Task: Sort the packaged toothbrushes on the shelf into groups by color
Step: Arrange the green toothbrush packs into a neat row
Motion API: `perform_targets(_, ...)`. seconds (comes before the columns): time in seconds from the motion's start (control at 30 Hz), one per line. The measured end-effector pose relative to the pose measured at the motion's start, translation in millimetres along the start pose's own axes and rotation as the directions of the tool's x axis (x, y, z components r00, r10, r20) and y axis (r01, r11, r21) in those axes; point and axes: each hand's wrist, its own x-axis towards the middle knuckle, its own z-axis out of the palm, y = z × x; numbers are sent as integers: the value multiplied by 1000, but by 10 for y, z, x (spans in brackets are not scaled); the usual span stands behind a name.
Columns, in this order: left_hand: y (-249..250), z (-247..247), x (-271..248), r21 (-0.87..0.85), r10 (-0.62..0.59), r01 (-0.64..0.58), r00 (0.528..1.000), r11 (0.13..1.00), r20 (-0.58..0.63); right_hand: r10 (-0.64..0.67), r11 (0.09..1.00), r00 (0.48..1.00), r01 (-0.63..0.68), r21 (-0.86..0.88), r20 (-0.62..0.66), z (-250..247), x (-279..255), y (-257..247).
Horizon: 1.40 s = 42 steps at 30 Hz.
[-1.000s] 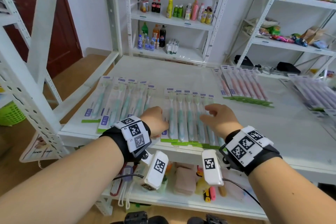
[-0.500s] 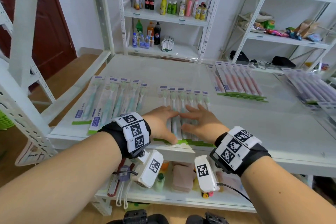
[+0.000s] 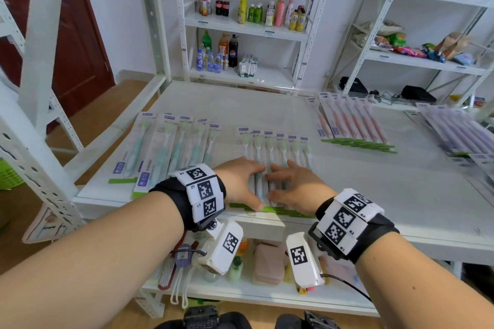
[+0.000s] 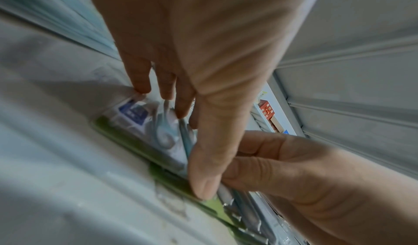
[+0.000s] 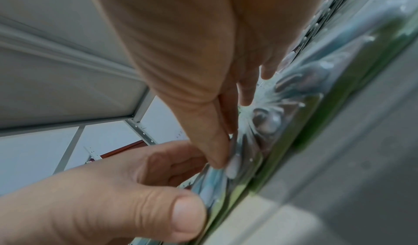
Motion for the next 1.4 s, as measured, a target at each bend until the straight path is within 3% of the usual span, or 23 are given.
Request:
perform_targets(0.13, -28, 0, -10, -30, 4, -4, 1000, 1000, -22, 46, 997, 999, -45, 67, -12, -48, 54, 8)
perform_targets(0.33, -215, -136, -111, -202, -72, 25, 971, 979, -228, 47, 980, 994, -27, 197, -95, -94, 128, -141)
perform_targets(0.57, -695, -346, -400, -422, -321, 125, 842, 898, -433, -42, 967, 993, 69, 247, -115, -51, 308, -620)
perform_targets(0.73, -1101, -375, -662, -488, -546, 321, 715, 812, -438, -67, 959, 995, 84, 272, -71, 67, 470, -991)
perform_targets(0.97, -1421, -334, -939, -400, -649, 513, 642, 760, -409, 10, 994, 1000, -9, 106, -12, 227, 694, -1286)
perform_targets(1.17, -1497, -285, -1011, -404, -670, 540, 655, 738, -349, 39, 999, 999, -39, -12, -38, 309, 806, -1454)
perform_targets(1.4, -1527, -296, -1006, -363, -646, 535, 665, 763, -375, 51, 996, 999, -50, -74, 16, 401, 896, -1450)
